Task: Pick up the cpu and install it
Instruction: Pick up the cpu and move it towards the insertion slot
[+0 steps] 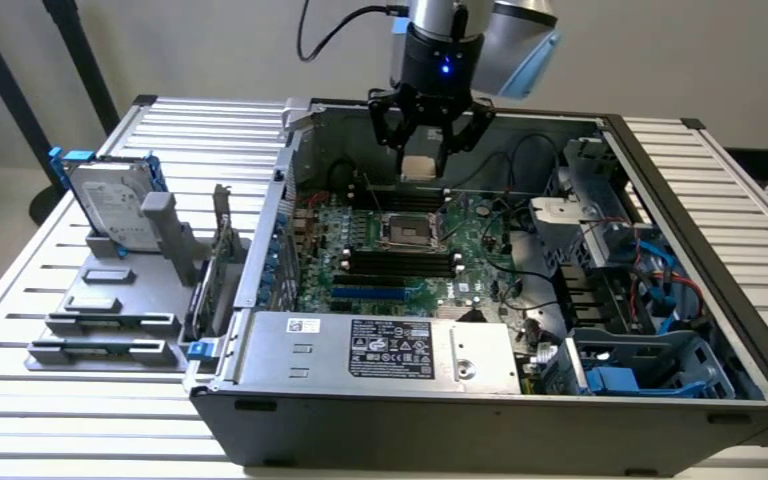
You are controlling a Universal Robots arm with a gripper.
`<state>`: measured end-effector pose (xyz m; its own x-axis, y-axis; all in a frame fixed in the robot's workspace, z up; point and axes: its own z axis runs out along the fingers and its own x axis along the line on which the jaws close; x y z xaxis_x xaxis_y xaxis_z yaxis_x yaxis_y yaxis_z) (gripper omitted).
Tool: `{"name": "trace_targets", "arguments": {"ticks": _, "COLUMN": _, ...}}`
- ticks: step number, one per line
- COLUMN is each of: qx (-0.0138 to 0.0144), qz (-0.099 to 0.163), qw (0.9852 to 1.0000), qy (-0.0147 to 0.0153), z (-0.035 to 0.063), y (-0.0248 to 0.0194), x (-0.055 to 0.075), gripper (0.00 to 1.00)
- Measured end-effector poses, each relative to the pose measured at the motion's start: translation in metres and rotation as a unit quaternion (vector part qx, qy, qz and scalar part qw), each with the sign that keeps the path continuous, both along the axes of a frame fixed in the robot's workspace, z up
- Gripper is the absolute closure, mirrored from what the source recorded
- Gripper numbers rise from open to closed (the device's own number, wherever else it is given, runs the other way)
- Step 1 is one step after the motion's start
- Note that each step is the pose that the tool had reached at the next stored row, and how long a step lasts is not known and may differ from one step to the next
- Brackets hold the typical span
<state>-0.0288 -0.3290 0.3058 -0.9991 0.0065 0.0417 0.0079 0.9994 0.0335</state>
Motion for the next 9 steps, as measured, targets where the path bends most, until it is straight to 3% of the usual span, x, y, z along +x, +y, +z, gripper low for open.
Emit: {"name": "trace_targets", "arguments": {"ticks": 9, "qx": 0.0000, "qz": -0.004, "qw": 1.0000, "qy": 0.0000, "z": -0.0165, "y": 0.0015, "x": 0.000, "gripper": 0.45}}
